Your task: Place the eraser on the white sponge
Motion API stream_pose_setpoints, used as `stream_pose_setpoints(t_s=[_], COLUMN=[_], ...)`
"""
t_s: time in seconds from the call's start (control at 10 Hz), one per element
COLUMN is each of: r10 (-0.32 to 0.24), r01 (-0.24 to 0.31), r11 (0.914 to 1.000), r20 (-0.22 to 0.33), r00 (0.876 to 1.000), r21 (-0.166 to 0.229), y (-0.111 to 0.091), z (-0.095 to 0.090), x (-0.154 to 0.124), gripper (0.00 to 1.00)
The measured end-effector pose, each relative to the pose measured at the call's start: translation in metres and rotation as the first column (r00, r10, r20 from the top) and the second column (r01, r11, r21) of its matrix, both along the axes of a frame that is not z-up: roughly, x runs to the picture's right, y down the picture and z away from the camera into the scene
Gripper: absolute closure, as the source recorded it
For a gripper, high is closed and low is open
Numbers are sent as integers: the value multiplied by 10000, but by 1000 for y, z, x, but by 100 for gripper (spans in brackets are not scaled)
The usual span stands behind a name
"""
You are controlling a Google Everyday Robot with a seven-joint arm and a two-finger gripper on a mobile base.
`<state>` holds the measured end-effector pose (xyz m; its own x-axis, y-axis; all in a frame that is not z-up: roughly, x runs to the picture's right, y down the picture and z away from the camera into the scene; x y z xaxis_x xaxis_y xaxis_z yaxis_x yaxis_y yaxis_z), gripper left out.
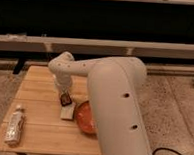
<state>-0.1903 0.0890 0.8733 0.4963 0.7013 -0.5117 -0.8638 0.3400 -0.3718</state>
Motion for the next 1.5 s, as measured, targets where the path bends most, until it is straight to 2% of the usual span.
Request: stream_pose_setpoints(t_s=[0.2, 0.6, 0.9, 1.1, 1.5], r10=[65, 104, 95, 83, 56], r01=[-65, -104, -94, -82, -55], r11=[10000, 9999, 9999, 9999, 9999], r20=[-72, -114, -121, -120, -106], r00=[10000, 9999, 9999, 9999, 9999], r21=[10, 30, 63, 80, 130], y=[1, 0, -1, -1, -3], z=[3, 6, 8, 10, 11], x=[0, -2, -4, -5, -8], gripper=[99, 64, 31, 16, 15])
